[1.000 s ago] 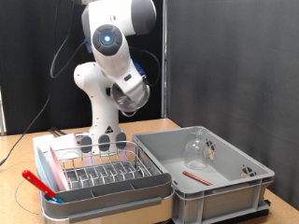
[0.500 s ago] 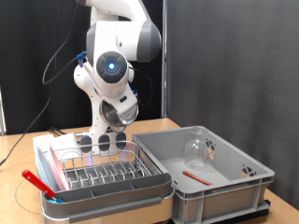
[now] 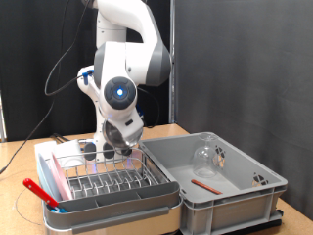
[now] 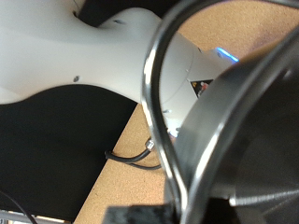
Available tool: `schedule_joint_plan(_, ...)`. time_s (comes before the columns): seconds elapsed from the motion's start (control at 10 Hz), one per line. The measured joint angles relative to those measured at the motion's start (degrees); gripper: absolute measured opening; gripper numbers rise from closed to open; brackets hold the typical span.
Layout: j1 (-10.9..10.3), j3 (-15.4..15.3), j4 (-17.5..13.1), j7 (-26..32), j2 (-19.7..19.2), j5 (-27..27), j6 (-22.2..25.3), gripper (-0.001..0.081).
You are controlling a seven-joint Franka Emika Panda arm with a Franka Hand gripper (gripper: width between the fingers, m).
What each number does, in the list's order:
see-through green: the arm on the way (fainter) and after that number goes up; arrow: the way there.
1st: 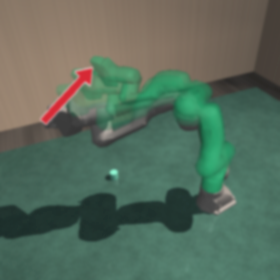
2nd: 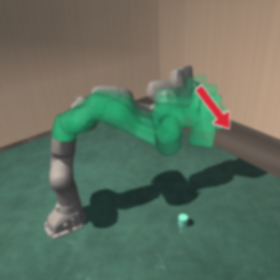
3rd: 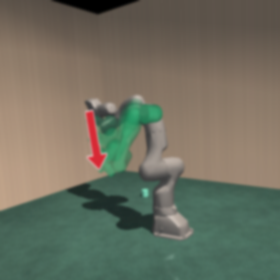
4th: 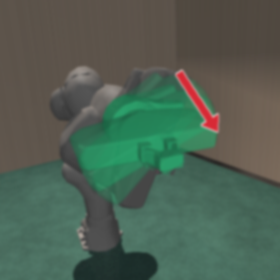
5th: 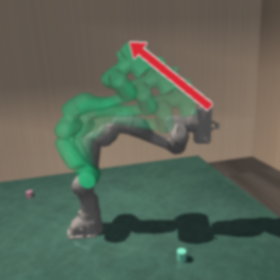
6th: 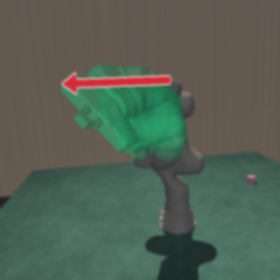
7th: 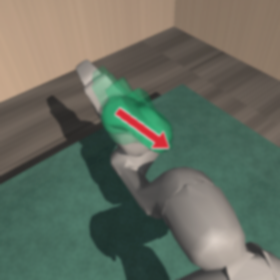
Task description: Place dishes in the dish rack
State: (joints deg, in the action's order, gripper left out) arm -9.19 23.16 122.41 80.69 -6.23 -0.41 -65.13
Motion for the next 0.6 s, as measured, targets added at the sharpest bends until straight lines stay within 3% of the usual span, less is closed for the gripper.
schedule_joint_plan(0.6, 0.0, -0.3, 1.0, 1.1, -6.0, 0.0, -5.8, 0.0032)
